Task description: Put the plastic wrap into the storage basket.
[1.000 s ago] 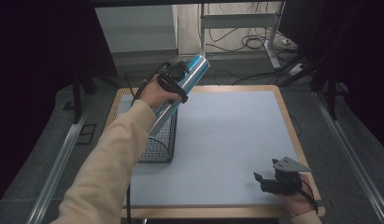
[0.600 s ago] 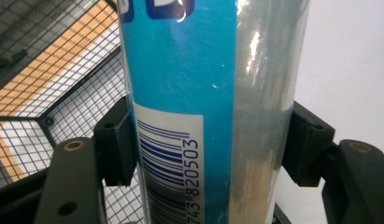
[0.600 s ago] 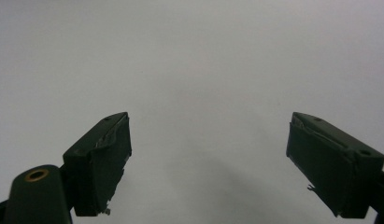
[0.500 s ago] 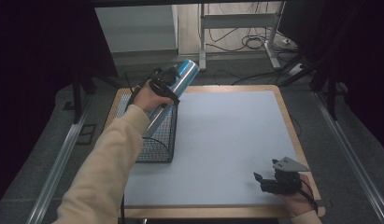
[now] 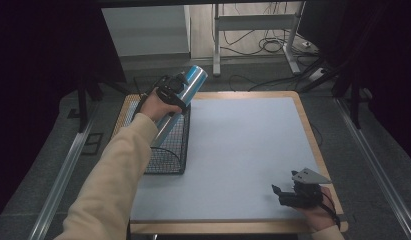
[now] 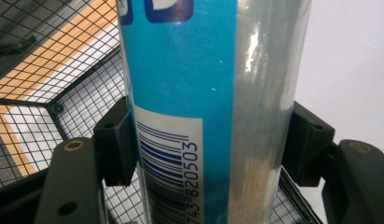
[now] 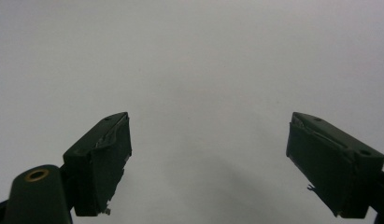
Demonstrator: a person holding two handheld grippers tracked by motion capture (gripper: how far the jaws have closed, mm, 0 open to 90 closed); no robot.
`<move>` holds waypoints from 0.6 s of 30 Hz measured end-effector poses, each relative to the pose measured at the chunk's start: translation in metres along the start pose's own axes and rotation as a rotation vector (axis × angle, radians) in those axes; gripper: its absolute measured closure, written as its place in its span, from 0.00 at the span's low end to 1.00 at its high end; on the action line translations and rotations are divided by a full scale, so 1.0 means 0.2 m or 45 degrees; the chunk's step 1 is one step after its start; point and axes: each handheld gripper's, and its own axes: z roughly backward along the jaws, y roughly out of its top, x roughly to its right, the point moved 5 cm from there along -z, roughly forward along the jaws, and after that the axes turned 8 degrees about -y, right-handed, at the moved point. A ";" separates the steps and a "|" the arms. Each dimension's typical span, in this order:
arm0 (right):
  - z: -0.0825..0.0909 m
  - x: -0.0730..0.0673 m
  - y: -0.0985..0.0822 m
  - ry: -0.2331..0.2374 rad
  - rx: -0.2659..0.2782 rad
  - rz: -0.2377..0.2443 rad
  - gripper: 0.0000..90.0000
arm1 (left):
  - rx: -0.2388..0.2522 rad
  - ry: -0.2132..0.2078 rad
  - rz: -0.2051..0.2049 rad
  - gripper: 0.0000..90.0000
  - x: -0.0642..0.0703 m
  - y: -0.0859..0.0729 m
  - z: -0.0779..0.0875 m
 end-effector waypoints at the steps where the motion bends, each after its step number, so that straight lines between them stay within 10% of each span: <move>1: 0.00 0.00 0.00 -0.001 -0.001 0.000 0.16 | 0.000 0.000 0.000 0.35 -0.01 0.00 -0.01; 18: -0.01 0.01 -0.01 -0.007 -0.007 -0.005 0.16 | -0.060 0.042 0.034 0.35 -0.11 0.01 -0.15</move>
